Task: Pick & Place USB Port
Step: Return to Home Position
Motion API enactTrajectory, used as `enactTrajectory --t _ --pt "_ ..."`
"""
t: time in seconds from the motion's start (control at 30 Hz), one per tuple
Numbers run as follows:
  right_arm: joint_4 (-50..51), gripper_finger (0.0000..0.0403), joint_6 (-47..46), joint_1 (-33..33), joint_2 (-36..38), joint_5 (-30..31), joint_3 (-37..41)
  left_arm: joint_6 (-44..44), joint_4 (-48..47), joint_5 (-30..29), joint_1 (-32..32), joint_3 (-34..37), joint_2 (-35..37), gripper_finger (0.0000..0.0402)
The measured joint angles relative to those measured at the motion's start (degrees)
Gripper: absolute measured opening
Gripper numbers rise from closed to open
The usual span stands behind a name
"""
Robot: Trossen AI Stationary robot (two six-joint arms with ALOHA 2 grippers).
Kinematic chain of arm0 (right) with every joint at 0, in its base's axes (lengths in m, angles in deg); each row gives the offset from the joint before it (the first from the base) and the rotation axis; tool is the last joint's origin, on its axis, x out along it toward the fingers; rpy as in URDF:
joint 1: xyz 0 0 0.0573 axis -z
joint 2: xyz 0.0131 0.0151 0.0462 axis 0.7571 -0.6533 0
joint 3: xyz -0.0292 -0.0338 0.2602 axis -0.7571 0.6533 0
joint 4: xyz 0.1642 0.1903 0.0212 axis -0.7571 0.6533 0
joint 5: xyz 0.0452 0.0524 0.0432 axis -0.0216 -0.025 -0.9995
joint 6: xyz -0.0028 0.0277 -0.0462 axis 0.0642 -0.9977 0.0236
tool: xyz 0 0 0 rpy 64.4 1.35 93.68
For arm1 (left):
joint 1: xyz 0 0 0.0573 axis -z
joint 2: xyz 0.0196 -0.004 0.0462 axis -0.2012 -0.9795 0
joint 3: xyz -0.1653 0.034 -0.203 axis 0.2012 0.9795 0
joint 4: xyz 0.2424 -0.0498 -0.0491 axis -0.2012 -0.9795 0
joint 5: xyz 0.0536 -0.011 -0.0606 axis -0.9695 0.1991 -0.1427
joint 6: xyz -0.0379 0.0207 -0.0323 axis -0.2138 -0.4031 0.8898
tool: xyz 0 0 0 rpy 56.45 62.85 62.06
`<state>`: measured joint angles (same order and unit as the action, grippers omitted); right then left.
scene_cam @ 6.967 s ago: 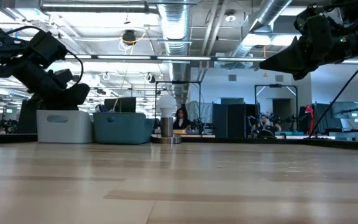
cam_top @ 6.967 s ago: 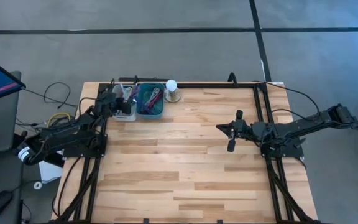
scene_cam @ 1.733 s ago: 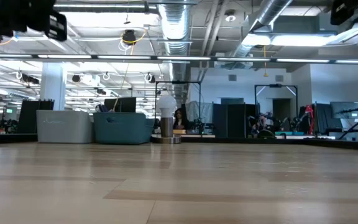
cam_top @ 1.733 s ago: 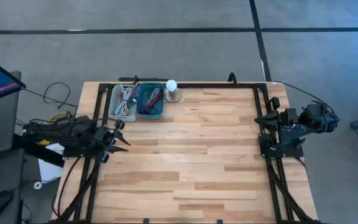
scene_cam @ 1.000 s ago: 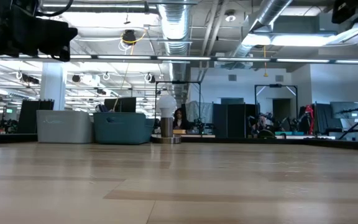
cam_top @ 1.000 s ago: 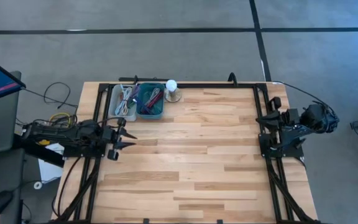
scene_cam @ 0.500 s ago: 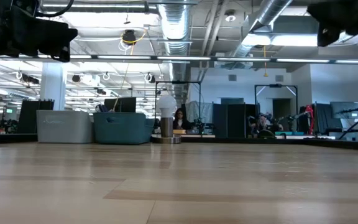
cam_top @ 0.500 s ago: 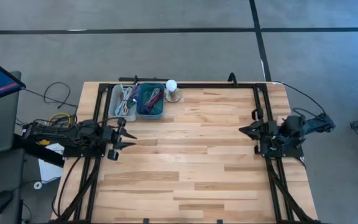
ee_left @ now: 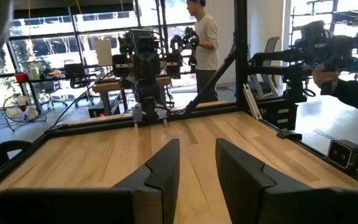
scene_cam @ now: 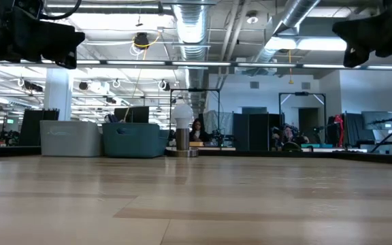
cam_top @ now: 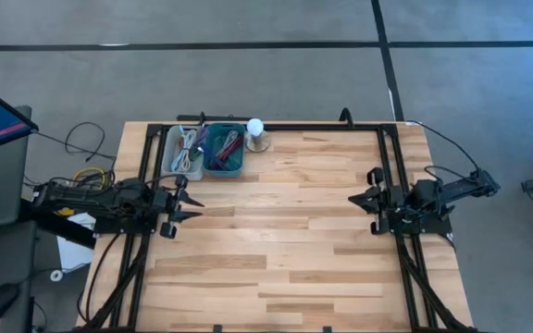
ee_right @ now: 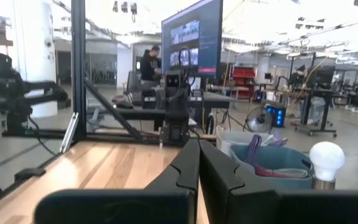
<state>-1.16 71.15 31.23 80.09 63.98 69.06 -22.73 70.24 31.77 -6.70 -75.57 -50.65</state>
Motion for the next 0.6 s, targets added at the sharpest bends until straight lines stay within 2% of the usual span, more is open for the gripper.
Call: enactTrajectory --t 0.27,0.6 --pt "-3.26 0.0003 0.09 1.10 0.00 0.00 1.80 -0.01 -0.17 0.00 0.01 0.00 0.00 0.0104" --pt "-2.21 0.0003 -0.87 10.34 -0.02 -1.00 1.85 -0.01 -0.55 0.00 0.01 0.00 0.00 0.0104"
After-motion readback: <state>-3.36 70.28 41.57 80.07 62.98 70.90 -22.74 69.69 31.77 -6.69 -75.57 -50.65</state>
